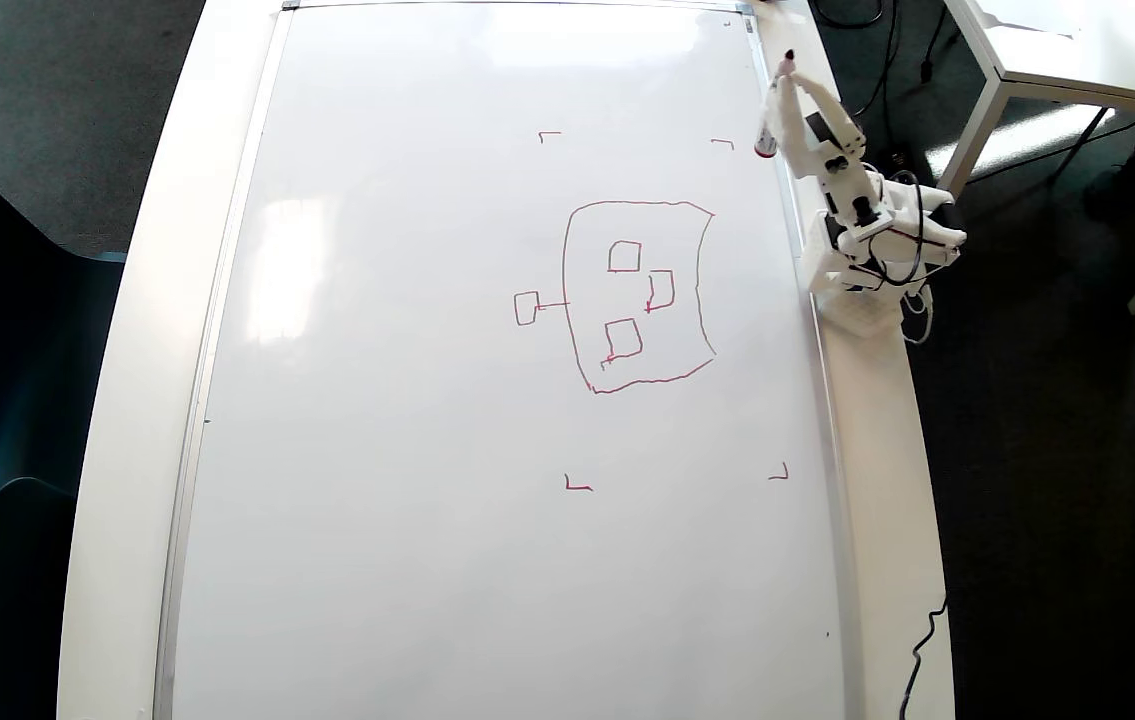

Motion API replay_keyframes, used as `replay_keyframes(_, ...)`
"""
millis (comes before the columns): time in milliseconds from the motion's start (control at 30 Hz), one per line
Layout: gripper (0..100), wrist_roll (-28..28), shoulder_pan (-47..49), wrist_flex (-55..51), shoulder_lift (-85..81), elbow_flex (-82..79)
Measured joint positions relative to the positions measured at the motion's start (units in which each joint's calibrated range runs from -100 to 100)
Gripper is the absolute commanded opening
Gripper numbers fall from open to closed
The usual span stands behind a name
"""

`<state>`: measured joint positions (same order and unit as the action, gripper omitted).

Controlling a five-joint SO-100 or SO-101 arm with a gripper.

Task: Draw on a whiteboard a robot head using a pen attached to the gripper

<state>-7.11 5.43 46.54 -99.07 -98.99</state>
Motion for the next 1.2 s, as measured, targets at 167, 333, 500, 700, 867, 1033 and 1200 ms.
replay_keyframes(167, 1, 0.00, 0.08, 12.42, 0.51, 0.00)
replay_keyframes(333, 1, 0.00, 0.23, 23.65, -0.08, 0.00)
replay_keyframes(500, 1, 0.00, 0.08, 35.05, -0.08, 0.00)
replay_keyframes(700, 1, -0.05, 0.00, 45.27, -0.08, 0.00)
replay_keyframes(867, 1, -0.05, 0.00, 50.25, -0.08, 0.00)
replay_keyframes(1033, 1, -0.05, 0.00, 52.36, -0.08, 0.00)
replay_keyframes(1200, 1, -0.05, 0.00, 52.36, -0.08, 0.00)
